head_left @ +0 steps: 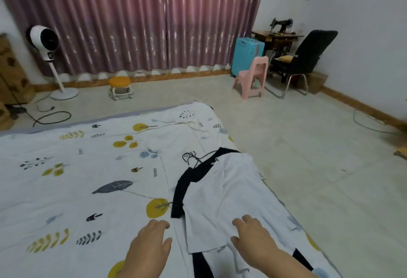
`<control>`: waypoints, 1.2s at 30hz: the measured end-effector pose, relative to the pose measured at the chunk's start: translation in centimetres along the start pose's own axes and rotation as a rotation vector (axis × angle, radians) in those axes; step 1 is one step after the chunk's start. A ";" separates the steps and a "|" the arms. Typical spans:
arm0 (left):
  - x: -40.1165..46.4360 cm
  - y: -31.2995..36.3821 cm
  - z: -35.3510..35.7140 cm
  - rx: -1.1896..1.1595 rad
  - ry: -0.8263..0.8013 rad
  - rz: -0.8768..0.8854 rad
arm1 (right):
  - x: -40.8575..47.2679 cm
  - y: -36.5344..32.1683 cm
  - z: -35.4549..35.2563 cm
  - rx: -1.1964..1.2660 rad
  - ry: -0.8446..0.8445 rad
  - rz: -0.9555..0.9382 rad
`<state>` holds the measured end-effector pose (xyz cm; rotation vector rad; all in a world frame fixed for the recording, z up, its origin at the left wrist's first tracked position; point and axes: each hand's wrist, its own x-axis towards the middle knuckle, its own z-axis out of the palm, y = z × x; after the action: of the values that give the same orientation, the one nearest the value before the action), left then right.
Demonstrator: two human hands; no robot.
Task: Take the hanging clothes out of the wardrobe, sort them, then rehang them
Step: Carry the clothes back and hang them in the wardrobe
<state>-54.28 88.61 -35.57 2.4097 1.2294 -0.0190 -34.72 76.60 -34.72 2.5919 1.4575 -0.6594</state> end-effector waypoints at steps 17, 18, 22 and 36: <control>22.6 -2.1 14.2 -0.243 0.207 -0.261 | 23.0 1.0 17.4 0.033 0.065 -0.113; 23.9 -2.3 14.6 -0.207 0.184 -0.249 | 23.3 1.2 18.5 0.030 0.116 -0.096; 28.6 -2.4 15.8 -0.091 0.112 -0.216 | 24.0 1.4 20.9 0.055 0.209 -0.097; 25.6 4.0 17.5 -0.263 0.206 -0.062 | 20.4 2.9 18.0 0.021 0.076 -0.178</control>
<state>-32.48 99.56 -55.21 2.1858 1.3055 0.3577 -28.98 85.98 -59.76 2.5498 1.7288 -0.6038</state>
